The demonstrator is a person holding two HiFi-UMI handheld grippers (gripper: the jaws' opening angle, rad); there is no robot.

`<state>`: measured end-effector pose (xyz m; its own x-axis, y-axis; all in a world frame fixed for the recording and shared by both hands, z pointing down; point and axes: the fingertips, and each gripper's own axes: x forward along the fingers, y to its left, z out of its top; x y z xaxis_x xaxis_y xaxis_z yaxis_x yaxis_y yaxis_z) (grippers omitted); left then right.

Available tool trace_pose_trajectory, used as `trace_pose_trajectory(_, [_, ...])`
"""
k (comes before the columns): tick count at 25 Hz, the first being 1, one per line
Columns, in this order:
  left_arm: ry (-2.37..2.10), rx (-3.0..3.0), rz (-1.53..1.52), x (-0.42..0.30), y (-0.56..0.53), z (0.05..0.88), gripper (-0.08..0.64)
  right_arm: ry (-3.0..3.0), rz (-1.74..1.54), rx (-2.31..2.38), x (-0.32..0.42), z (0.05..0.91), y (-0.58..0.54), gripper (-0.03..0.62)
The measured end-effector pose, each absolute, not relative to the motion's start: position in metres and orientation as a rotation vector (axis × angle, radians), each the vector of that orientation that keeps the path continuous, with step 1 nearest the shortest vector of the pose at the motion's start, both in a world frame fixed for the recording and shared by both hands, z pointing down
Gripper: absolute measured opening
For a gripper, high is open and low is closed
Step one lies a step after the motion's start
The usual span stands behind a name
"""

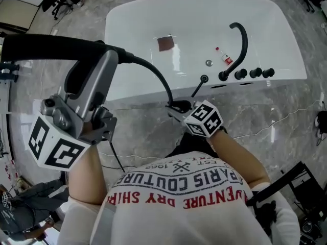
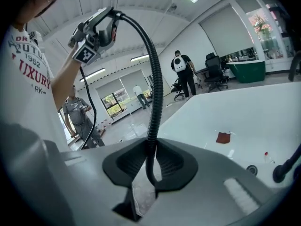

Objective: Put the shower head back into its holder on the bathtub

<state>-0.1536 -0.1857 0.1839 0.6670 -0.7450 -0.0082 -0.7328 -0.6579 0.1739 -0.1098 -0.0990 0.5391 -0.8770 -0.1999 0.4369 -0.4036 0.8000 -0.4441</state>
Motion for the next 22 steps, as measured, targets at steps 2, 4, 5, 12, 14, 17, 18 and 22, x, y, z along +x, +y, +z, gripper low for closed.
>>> trace_pose_trajectory(2, [-1.215, 2.728, -0.160, -0.153, -0.185, 0.176, 0.137, -2.638, 0.743, 0.535, -0.087, 0.520, -0.112, 0.066])
trace_pose_trajectory(4, [-1.200, 2.737, -0.205, -0.149, -0.185, 0.161, 0.137, -2.666, 0.720, 0.633, -0.061, 0.491, -0.127, 0.066])
trace_pose_trajectory(5, [-1.191, 2.741, -0.219, -0.148, -0.184, 0.151, 0.137, -2.681, 0.709, 0.682, -0.049, 0.473, -0.134, 0.066])
trace_pose_trajectory(12, [-1.142, 2.751, -0.224, -0.143, -0.195, 0.144, 0.135, -2.704, 0.608, 0.982, 0.013, 0.415, -0.196, 0.066])
trace_pose_trajectory(14, [-1.127, 2.749, -0.230, -0.135, -0.203, 0.135, 0.135, -2.698, 0.592, 1.035, 0.030, 0.397, -0.208, 0.066])
trace_pose_trajectory(17, [-1.106, 2.759, -0.271, -0.132, -0.199, 0.124, 0.135, -2.696, 0.546, 1.116, 0.045, 0.374, -0.214, 0.066])
trace_pose_trajectory(18, [-1.098, 2.758, -0.304, -0.134, -0.197, 0.132, 0.133, -2.690, 0.521, 1.145, 0.050, 0.379, -0.217, 0.066])
trace_pose_trajectory(22, [-1.092, 2.739, -0.405, -0.140, -0.207, 0.162, 0.133, -2.679, 0.451, 1.215, 0.062, 0.394, -0.238, 0.066])
